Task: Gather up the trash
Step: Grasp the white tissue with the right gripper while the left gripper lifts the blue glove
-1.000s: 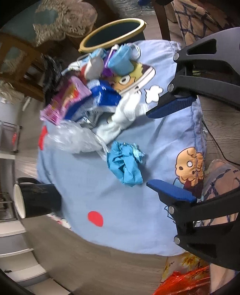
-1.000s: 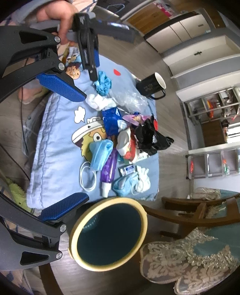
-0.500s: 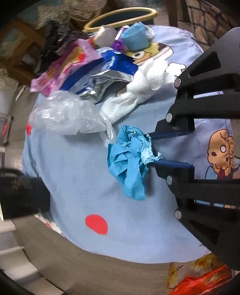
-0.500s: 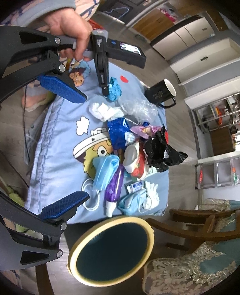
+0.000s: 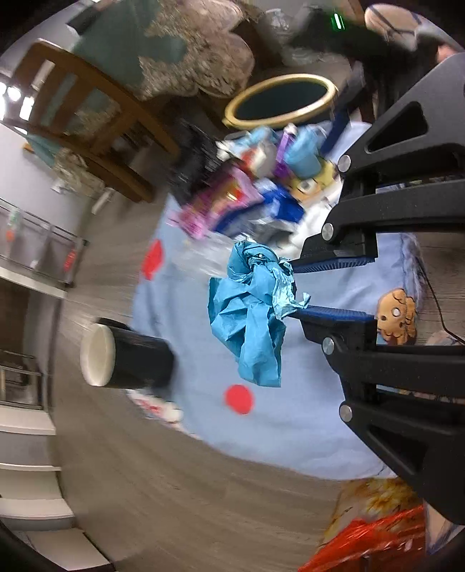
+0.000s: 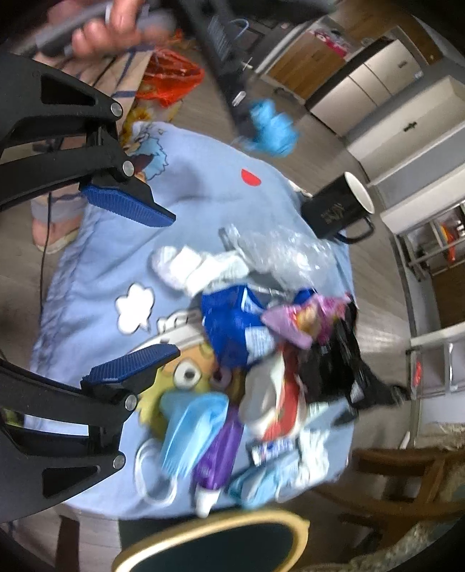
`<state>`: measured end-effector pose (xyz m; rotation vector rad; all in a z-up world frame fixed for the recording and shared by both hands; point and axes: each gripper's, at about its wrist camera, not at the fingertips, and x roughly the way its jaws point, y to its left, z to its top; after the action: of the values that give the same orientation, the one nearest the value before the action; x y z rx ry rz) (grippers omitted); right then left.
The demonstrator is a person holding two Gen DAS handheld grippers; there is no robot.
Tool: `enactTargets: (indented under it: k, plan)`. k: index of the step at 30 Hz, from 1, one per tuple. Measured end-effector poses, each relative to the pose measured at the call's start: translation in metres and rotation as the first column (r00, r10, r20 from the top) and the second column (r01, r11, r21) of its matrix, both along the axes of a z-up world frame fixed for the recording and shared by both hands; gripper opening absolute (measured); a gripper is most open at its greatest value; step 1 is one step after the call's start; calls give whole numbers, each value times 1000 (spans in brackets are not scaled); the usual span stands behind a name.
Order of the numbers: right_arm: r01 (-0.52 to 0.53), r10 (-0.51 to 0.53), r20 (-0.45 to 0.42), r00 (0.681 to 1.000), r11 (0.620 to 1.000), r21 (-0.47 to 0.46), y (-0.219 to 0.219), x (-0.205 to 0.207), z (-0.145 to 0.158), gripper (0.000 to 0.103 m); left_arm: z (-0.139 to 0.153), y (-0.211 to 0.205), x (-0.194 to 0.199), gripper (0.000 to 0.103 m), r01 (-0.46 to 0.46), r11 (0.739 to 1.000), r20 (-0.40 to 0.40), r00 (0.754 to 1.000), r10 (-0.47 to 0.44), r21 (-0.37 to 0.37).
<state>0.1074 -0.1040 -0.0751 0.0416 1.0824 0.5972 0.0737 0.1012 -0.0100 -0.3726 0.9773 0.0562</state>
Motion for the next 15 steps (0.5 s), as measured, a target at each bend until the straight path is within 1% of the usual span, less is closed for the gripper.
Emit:
enactTargets:
  k: [4,7,10,11,12,13,14,15]
  plan:
    - [-31,32,9,999,999,-43,26,7,-14,62,40,7,15,17,26,1000,69,997,-27,12]
    - [-74,79,53,995,993,-96,47,6,-19,59,65,9,34,17,62,996,118,991,-69,57]
    - [-111,125,77,989,979,-173,66,10,-30,55,69,10,50,17,77,993,156,983,-91,94]
    - [-119,137,77,988,972,-205,71,13,-36,52,66,10,52,17,75,993,160,983,-90,96]
    - [-124,144,74,987,966,-226,74,14,-40,47,59,11,54,17,69,994,153,985,-82,87]
    - [-129,150,68,986,960,-250,75,16,-46,43,52,13,57,17,52,997,139,989,-59,49]
    - [-133,155,63,986,954,-268,76,17,-51,31,49,14,57,17,47,999,139,989,-48,11]
    - [-136,157,60,986,954,-268,75,17,-53,30,47,13,60,17,51,999,142,989,-48,-15]
